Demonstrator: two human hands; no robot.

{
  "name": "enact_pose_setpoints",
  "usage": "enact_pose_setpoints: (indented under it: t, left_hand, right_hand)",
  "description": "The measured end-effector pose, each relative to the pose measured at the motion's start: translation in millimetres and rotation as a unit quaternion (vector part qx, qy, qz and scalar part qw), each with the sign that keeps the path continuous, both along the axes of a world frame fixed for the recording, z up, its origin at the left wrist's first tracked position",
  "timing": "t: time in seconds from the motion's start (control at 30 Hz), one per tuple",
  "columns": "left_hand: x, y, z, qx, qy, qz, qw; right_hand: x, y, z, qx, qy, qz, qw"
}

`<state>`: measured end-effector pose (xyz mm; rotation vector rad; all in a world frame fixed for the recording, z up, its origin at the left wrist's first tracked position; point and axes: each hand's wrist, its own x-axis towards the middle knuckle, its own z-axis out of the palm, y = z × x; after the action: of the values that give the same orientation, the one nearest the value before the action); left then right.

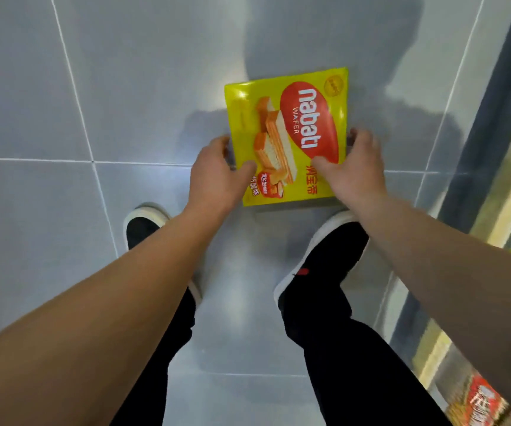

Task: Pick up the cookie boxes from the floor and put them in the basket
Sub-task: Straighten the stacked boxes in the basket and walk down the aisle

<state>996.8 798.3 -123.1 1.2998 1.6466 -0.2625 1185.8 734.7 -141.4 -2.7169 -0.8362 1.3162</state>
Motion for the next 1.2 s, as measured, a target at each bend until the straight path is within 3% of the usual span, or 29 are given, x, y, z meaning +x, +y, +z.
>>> enact_pose_setpoints:
  t: [0.17, 0.33, 0.5, 0.77, 0.9, 1.03, 1.2]
  left_hand:
    - [5.0, -11.1, -33.4, 0.015, -0.002, -0.007, 1.000]
    - [-4.1, -18.1, 12.0, -0.005, -0.036, 0.015, 0.999]
    - [-26.7, 1.4, 127.4, -0.009, -0.052, 0.042, 0.998]
    - [-50.9, 24.3, 345.0, -0.027, -0.087, 0.022, 0.996]
    - [-64.6, 42.7, 456.1, 0.025, -0.097, -0.050, 0.994]
    - [-57.8, 64.5, 539.3, 0.119, -0.114, -0.204, 0.965]
    - [-61.9, 40.4, 625.9, 0.062, -0.201, -0.309, 0.927]
  right_hand:
    - [-7.8, -6.4, -31.1, 0.027, 0.015, -0.077, 0.997]
    - [-10.5, -20.1, 11.5, 0.005, 0.075, -0.174, 0.982]
    - [-14.4, -10.6, 124.7, 0.009, 0.170, -0.303, 0.938]
    - [-11.9, -7.5, 362.2, 0.052, 0.309, -0.320, 0.894]
    - [-26.7, -16.0, 491.7, 0.131, 0.226, -0.251, 0.932]
    - [-39.1, -19.3, 587.4, 0.167, 0.136, -0.153, 0.965]
    - [-71.4, -57.9, 685.2, 0.155, 0.102, -0.121, 0.975]
